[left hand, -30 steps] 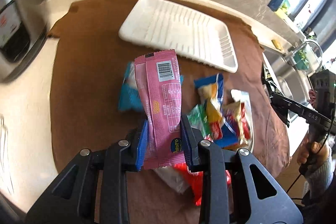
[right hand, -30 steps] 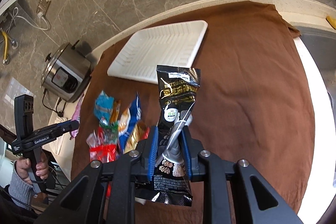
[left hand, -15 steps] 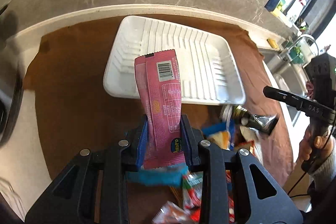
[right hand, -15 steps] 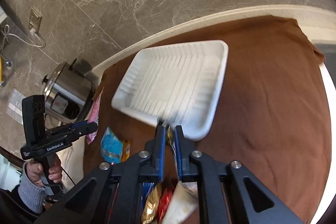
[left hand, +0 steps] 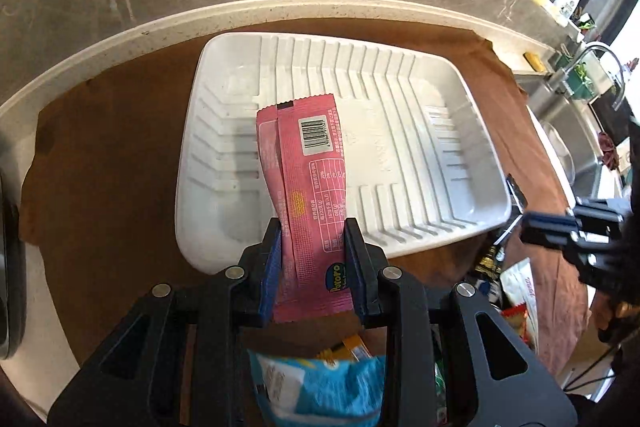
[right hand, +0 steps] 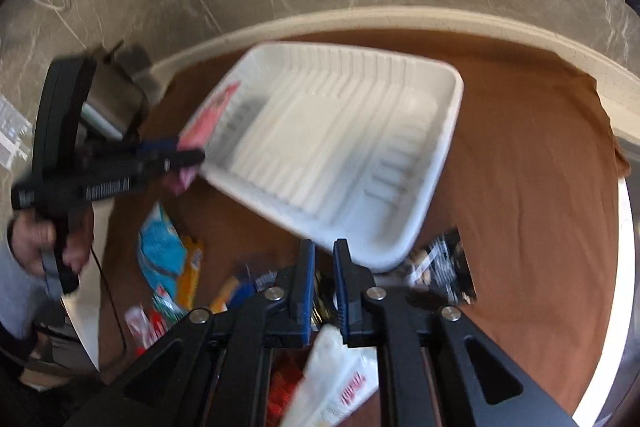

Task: Organize snacks
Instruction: 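Carry the pink bar over the white tray with the left tool while the right tool lifts the black packet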

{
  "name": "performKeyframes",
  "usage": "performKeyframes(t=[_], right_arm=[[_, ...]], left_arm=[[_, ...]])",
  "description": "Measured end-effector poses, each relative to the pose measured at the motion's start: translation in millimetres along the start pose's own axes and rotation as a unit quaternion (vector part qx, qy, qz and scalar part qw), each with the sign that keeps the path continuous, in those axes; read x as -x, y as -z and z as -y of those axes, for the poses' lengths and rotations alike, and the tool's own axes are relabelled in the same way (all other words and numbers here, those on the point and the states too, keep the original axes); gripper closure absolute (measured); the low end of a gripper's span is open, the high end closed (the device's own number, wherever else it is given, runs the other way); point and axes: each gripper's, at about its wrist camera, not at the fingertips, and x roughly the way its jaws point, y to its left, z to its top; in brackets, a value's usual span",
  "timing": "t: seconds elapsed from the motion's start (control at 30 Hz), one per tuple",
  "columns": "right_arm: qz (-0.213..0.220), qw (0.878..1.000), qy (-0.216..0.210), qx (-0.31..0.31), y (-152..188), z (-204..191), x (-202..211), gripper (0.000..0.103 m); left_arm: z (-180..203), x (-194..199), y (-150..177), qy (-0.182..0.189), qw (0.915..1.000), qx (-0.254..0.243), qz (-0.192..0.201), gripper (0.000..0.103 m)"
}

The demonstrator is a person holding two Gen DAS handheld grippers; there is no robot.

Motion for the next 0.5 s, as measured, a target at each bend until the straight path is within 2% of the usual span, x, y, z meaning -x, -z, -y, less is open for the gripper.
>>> performKeyframes(t=[0.1,0.13,0.27,0.37,0.5], right_arm=[[-0.019,0.999,0.005,-0.030,15,10,-3,0.089],[-0.022,0.999,0.005,-0.043,19,14,-5,0.084],[-0.018,0.994,0.002,-0.108,29,26,-6,0.053],[-0.012,0.988,-0.009,-0.151,28,33,-9,0.045],[-0.011,0.982,-0.010,-0.191,27,39,-16,0.042]], left_arm=[[-2,-8,-3,-0.010,0.9999,-0.007,-0.004,0.074],[-1,-11,-3,-0.014,0.9998,-0.010,-0.004,0.073],[5,-18,-8,-0.027,0.9994,-0.021,0.000,0.073],[8,-18,-8,-0.028,0.9993,-0.024,0.000,0.073],[10,-19,-7,-0.031,0.9991,-0.028,0.002,0.072]])
